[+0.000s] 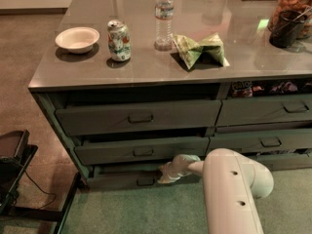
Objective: Open bottom drawer
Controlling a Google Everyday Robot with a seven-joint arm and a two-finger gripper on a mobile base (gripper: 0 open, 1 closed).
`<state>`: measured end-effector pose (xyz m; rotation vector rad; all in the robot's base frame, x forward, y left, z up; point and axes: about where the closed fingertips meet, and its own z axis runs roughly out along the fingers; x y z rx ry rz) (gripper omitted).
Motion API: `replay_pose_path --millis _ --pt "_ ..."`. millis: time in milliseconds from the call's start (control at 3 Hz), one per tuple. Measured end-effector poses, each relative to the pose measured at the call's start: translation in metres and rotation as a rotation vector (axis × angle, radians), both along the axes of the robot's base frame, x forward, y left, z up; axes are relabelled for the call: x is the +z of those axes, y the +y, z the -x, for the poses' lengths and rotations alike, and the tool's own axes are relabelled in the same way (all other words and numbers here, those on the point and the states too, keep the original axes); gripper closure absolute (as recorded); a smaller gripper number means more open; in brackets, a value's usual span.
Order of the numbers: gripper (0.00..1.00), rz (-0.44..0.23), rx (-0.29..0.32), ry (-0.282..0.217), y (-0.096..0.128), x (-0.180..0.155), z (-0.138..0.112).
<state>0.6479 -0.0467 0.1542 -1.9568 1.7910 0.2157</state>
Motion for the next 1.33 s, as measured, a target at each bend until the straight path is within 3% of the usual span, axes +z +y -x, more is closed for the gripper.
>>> replay_pose_path --millis 333,667,1000,1333 --pt "0.83 0.000 0.000 0.000 0.000 0.005 0.000" --pt "0.59 0.000 0.000 0.001 0.000 0.008 0.000" --pt "0.36 0.043 -0.013 0.095 -0.003 0.003 0.016" --pt "0.13 0.044 -0.013 0.097 -0.003 0.007 0.017"
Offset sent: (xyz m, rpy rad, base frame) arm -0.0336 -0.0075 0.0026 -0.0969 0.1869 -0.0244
